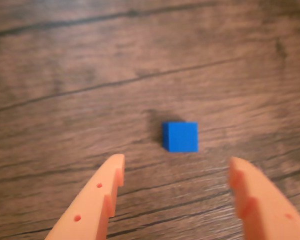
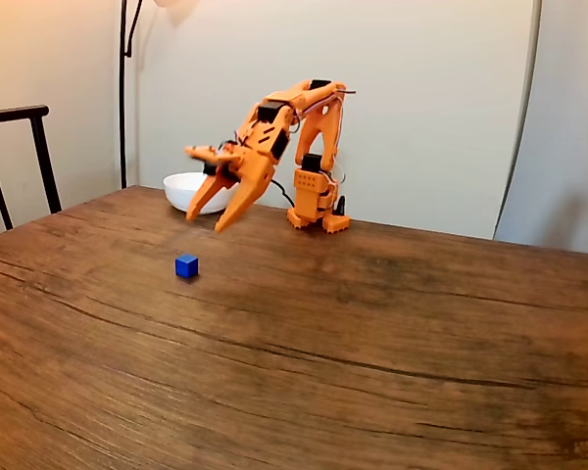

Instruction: Grasp the cube and drop it in the bowl

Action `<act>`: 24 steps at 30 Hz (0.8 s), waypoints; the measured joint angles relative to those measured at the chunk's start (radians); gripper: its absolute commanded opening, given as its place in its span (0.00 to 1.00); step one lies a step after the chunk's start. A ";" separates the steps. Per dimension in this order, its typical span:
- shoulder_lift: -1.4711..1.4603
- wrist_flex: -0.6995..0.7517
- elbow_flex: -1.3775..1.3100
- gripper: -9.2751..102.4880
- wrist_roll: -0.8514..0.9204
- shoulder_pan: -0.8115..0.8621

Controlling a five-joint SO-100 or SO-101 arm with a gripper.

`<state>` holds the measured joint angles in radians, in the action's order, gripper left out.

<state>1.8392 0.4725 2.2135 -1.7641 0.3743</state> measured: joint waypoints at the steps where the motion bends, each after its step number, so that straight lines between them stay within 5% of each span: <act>1: -0.018 0.000 -0.005 0.39 0.003 0.002; 8: -0.144 0.000 -0.080 0.50 0.003 -0.002; 24: -0.302 0.000 -0.184 0.51 0.002 -0.003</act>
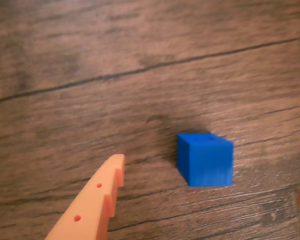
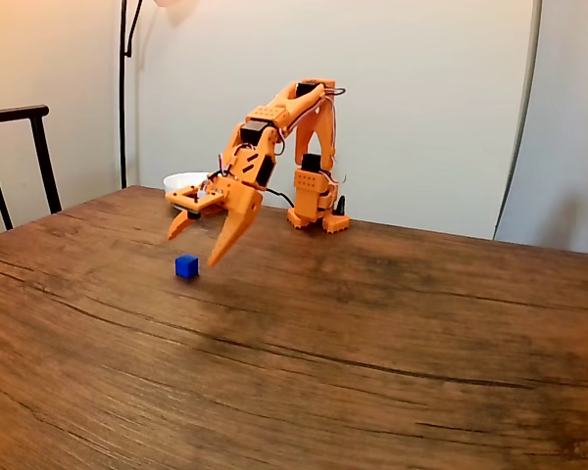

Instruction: Grasp the cube and drop it in the bowl

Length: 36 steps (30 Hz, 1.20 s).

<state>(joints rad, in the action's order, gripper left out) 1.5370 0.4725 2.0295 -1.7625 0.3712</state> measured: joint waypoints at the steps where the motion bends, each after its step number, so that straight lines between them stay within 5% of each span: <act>1: 0.000 0.000 0.000 0.51 0.000 0.000; 20: -0.091 0.002 -0.026 0.50 -0.035 0.049; 28: -0.095 0.002 -0.028 0.40 -0.035 0.051; 36: -0.155 -0.008 -0.055 0.40 -0.035 0.054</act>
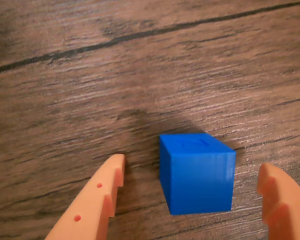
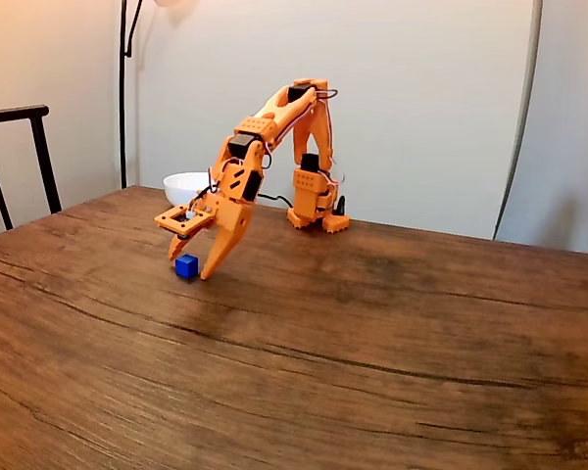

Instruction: Grasp the cube and drop it in the bowl

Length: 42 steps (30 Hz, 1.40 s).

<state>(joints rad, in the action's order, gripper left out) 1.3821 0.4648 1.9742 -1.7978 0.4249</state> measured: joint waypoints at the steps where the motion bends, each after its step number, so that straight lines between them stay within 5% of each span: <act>1: -0.003 -0.003 0.000 0.40 0.000 0.000; 11: -0.006 -0.002 -0.003 0.39 0.000 0.000; 20: -0.006 -0.003 -0.003 0.21 -0.035 0.000; 42: -0.006 0.037 -0.006 0.20 -0.041 0.000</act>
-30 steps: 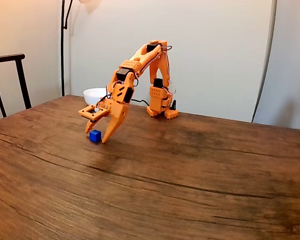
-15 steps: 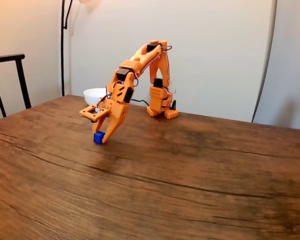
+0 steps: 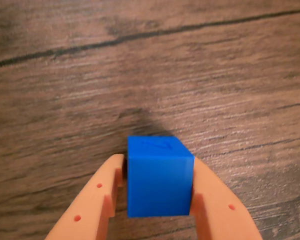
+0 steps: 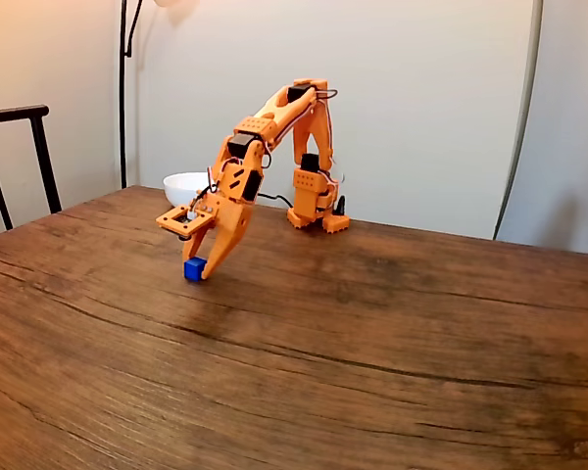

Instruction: Grasp the cube and drop it in the bowl

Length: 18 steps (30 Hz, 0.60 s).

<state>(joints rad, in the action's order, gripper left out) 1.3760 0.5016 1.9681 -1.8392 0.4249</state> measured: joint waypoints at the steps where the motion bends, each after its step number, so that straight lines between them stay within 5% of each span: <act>1: 0.002 0.006 0.000 0.20 0.000 0.000; 13: 0.002 0.014 -0.008 0.20 0.000 0.002; 18: 0.002 0.014 -0.008 0.11 0.000 -0.002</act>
<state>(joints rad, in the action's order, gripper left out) 1.3775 0.5154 1.9604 -1.8392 0.4234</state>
